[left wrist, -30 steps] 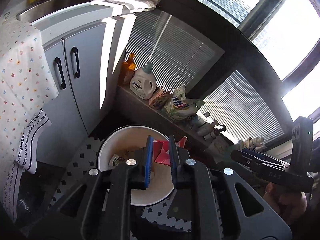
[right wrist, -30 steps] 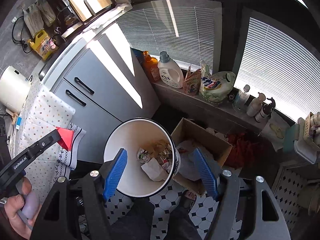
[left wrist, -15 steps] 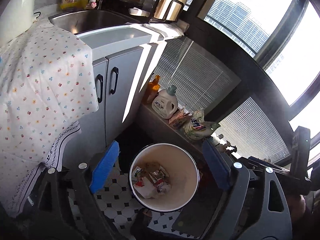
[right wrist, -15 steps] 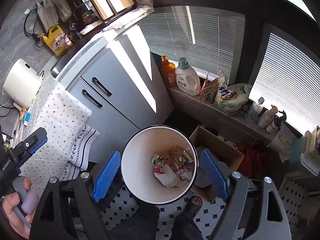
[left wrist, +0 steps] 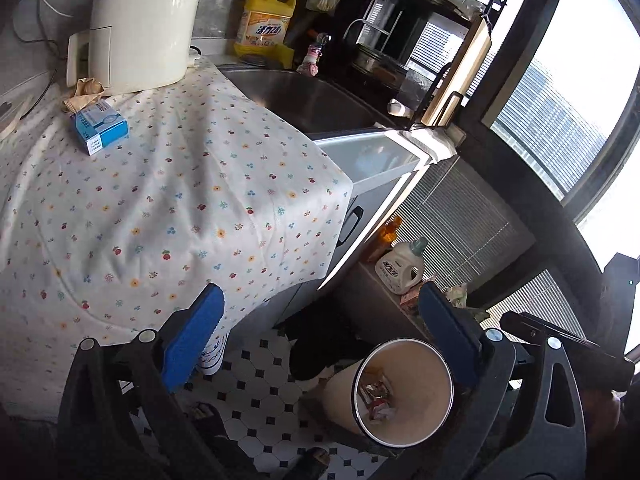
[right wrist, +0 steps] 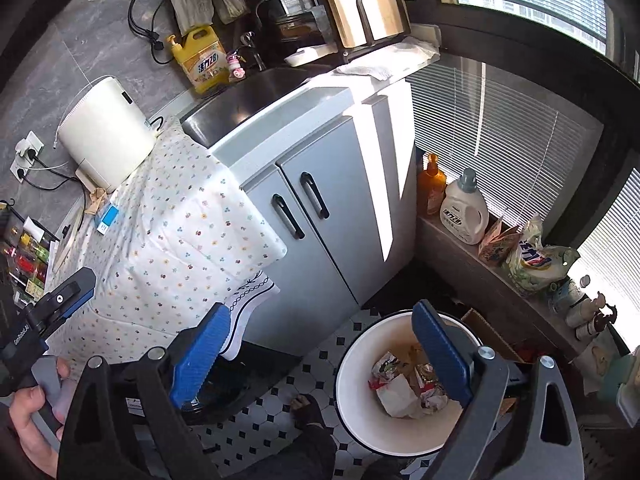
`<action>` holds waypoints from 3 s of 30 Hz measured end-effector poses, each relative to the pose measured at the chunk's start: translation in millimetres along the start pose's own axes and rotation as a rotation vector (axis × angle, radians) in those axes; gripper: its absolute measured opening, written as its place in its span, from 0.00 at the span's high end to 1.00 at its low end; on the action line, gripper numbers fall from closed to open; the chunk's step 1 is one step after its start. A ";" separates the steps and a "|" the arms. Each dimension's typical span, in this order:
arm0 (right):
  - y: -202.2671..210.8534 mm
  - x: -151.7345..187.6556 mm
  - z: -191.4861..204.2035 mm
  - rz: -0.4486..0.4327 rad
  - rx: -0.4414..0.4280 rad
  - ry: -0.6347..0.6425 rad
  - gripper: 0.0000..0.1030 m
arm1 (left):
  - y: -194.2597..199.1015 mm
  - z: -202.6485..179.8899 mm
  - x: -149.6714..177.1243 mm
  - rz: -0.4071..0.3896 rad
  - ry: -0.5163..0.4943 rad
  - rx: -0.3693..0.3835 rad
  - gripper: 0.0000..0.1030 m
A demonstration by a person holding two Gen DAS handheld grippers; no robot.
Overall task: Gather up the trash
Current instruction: 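Return both tools to the counter toward the blue medicine box and brown bag, then grasp the blue medicine box with the right gripper while the left gripper grasps the brown paper bag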
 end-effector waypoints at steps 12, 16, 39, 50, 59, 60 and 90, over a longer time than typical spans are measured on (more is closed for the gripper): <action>-35.5 -47.9 137.3 -0.014 -0.071 0.211 0.08 | 41.2 117.7 -35.2 -0.109 0.147 -0.099 0.06; -47.9 -55.5 176.8 -0.018 -0.079 0.279 0.08 | 50.0 155.1 -43.8 -0.139 0.191 -0.121 0.06; -157.6 -103.7 392.0 0.012 -0.156 0.547 0.09 | 78.6 336.6 -92.8 -0.165 0.285 -0.223 0.06; -214.7 -110.4 460.5 0.089 -0.188 0.649 0.16 | 71.7 378.0 -108.6 -0.155 0.302 -0.244 0.06; -246.9 -107.4 479.0 0.161 -0.199 0.704 0.37 | 53.3 381.5 -135.7 -0.152 0.276 -0.186 0.06; -244.6 -107.5 476.9 0.165 -0.208 0.696 0.37 | 50.4 379.3 -139.6 -0.152 0.269 -0.175 0.07; -170.9 -134.4 329.4 0.050 -0.064 0.409 0.37 | -46.2 321.2 -177.2 -0.012 0.110 -0.153 0.95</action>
Point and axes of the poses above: each gripper's, at about its wrist camera, not at the fingertips, and y roughly against the way its jaws point, z to its left, x to its underside, the point moved 6 cm from there along -y, roughly the way its jaws point, and after that the axes turned 8 degrees about z, right-handed, at the moved point
